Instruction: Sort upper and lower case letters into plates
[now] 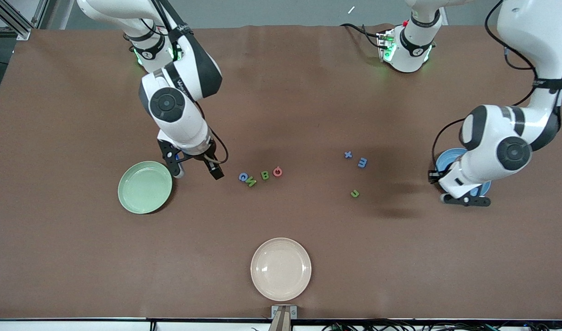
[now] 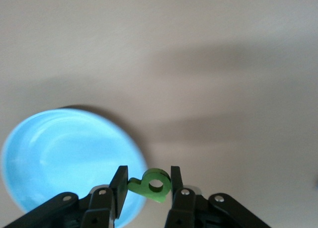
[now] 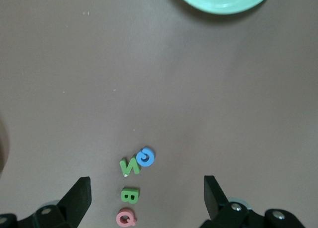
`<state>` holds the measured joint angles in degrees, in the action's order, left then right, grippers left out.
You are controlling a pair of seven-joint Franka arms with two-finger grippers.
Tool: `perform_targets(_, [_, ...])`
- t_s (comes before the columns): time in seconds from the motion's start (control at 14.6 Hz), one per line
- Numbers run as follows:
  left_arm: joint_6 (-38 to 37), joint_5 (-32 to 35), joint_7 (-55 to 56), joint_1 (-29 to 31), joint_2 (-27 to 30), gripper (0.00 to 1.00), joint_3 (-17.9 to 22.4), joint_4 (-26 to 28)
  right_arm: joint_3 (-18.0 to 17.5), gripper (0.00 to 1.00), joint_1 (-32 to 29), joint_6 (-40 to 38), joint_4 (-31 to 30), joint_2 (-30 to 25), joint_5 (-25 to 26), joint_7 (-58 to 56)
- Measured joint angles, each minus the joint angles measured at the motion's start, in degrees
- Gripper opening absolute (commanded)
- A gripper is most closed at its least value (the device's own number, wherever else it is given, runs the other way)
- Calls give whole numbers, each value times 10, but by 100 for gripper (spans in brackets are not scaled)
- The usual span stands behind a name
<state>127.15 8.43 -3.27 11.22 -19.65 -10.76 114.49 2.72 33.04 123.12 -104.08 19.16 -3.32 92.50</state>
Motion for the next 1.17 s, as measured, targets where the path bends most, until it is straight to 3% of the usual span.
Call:
perform_targets(0.27, [40, 40, -67, 69, -2, 15, 0, 36, 0, 100, 17, 35, 30, 59, 0, 11])
perform_targets(0.69, [105, 89, -87, 108, -27, 16, -1, 73, 0, 100, 51, 93, 73, 147, 0, 38])
perform_targets(1.17, [120, 108, -90, 119, -41, 20, -1, 85, 0, 82, 77, 122, 80, 184, 0, 53])
